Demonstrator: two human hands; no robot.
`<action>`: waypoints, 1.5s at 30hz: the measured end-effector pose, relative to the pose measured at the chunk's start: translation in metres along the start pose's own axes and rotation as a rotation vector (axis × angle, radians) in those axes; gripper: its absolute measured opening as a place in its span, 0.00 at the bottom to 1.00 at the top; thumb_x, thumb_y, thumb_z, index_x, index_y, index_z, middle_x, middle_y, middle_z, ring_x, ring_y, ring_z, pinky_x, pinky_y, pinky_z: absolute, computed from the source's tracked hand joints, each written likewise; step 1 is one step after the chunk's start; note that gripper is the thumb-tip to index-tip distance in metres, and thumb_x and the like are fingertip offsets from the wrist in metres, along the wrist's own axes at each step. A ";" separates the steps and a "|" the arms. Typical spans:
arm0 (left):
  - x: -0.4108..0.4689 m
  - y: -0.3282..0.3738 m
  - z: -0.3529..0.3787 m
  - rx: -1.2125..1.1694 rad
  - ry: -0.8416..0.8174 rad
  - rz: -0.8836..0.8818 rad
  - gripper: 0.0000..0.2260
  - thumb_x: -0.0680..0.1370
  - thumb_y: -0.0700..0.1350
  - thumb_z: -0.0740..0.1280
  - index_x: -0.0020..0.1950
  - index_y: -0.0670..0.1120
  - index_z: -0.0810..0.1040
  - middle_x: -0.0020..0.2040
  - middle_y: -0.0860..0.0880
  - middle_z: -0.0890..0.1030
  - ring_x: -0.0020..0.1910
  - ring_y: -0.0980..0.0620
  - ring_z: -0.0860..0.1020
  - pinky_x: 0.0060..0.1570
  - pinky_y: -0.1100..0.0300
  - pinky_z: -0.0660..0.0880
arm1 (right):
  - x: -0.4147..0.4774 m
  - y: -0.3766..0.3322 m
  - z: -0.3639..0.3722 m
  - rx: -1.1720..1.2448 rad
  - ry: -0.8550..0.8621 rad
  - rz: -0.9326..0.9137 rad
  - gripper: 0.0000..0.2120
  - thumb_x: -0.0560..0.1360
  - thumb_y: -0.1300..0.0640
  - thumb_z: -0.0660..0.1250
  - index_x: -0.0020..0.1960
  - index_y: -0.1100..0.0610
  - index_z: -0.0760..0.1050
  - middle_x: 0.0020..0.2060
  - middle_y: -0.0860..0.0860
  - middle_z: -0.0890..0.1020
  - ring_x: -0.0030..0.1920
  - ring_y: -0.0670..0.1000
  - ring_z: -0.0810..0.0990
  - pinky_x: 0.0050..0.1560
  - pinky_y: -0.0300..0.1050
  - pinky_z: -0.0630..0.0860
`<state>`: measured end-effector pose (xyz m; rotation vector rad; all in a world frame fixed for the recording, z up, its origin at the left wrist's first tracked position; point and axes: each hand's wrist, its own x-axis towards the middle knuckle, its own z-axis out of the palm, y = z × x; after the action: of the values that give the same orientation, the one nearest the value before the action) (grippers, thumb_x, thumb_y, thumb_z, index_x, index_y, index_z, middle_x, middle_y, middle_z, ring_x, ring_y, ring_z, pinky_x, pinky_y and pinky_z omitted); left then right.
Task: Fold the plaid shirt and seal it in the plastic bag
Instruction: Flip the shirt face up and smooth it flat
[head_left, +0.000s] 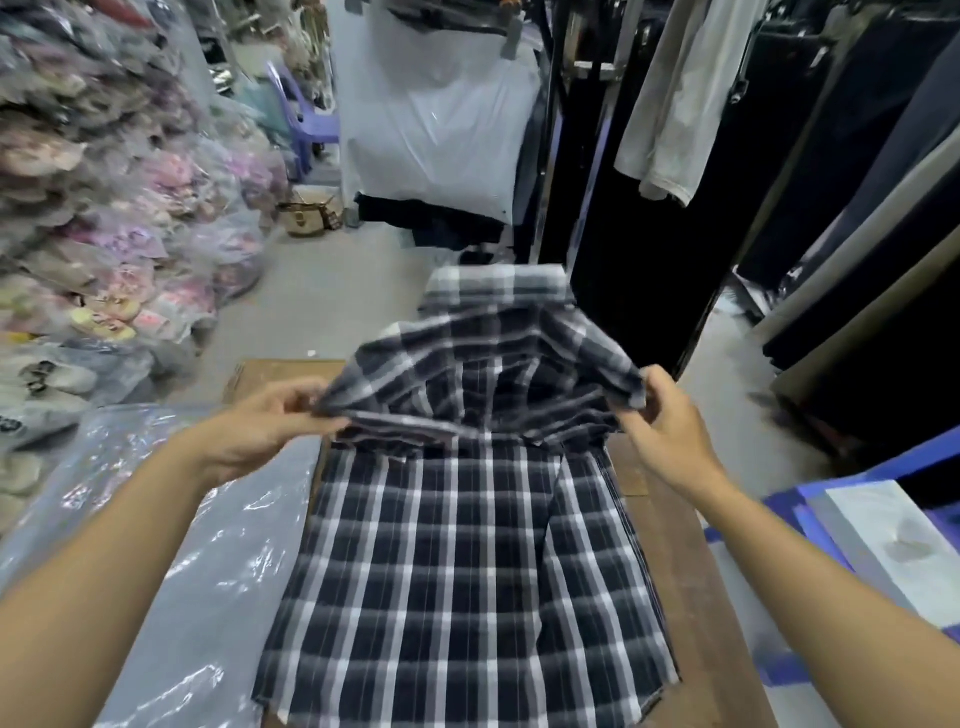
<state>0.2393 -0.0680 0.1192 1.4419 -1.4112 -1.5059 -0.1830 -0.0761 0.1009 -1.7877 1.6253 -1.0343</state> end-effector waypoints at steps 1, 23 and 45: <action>-0.011 -0.013 -0.001 0.032 -0.044 -0.031 0.23 0.64 0.46 0.80 0.54 0.36 0.81 0.53 0.36 0.82 0.55 0.50 0.79 0.61 0.58 0.70 | -0.017 0.008 0.002 -0.041 -0.033 -0.049 0.15 0.76 0.61 0.69 0.41 0.44 0.67 0.36 0.47 0.74 0.36 0.47 0.72 0.37 0.42 0.67; -0.042 -0.109 0.045 -0.100 0.182 -0.570 0.18 0.77 0.48 0.70 0.63 0.40 0.75 0.58 0.47 0.77 0.62 0.46 0.74 0.64 0.49 0.72 | -0.130 0.049 0.039 -0.007 -0.146 0.593 0.12 0.80 0.55 0.66 0.60 0.57 0.67 0.53 0.53 0.75 0.51 0.50 0.75 0.47 0.37 0.70; -0.033 -0.116 0.046 -0.263 0.030 -0.642 0.26 0.69 0.53 0.76 0.64 0.43 0.78 0.56 0.45 0.83 0.52 0.45 0.81 0.69 0.45 0.70 | -0.099 0.062 0.044 0.326 -0.282 0.882 0.14 0.73 0.52 0.75 0.52 0.61 0.80 0.46 0.56 0.88 0.48 0.57 0.87 0.57 0.59 0.81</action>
<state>0.2301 0.0036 0.0122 1.8272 -0.7102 -1.9490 -0.1839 0.0062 0.0073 -0.7949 1.6724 -0.5467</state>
